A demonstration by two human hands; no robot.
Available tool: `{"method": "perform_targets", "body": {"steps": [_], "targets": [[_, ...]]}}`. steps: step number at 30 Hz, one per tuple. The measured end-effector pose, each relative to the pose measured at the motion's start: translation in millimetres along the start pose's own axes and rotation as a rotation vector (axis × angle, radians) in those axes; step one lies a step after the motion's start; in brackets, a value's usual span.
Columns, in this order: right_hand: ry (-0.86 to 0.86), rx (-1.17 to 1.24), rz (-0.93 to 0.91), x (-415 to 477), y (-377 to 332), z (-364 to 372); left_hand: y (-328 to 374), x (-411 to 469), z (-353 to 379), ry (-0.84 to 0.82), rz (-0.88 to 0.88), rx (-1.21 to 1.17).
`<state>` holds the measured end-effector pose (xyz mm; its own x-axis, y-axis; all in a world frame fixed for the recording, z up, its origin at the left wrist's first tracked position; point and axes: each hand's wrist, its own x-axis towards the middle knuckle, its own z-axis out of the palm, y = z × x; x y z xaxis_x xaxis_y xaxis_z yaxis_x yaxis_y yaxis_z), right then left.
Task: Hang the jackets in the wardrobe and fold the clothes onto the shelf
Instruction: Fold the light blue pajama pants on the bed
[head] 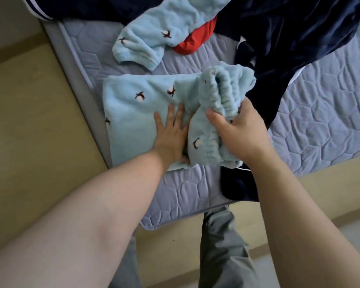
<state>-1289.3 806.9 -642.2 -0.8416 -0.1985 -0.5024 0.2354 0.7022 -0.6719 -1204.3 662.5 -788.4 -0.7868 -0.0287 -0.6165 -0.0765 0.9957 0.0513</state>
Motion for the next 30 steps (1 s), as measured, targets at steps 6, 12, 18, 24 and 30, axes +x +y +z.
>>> {"method": "perform_targets", "body": {"steps": [6, 12, 18, 24, 30], "targets": [[-0.034, -0.139, -0.022, -10, -49, 30, -73, -40, -38, 0.53, -0.059, -0.905], [-0.077, -0.322, -0.034, -20, -91, 100, -103, -76, -20, 0.065, -0.306, -1.125], [-0.14, -0.361, -0.008, -23, -107, 190, -140, -90, -11, -0.182, -0.508, -2.347], [-0.317, -0.072, 0.067, -13, -87, 228, -192, -93, -6, -0.119, -0.358, -2.402], [-0.013, 0.034, -0.071, 4, -60, 198, -172, -75, -12, 0.155, -0.564, -1.321]]}}
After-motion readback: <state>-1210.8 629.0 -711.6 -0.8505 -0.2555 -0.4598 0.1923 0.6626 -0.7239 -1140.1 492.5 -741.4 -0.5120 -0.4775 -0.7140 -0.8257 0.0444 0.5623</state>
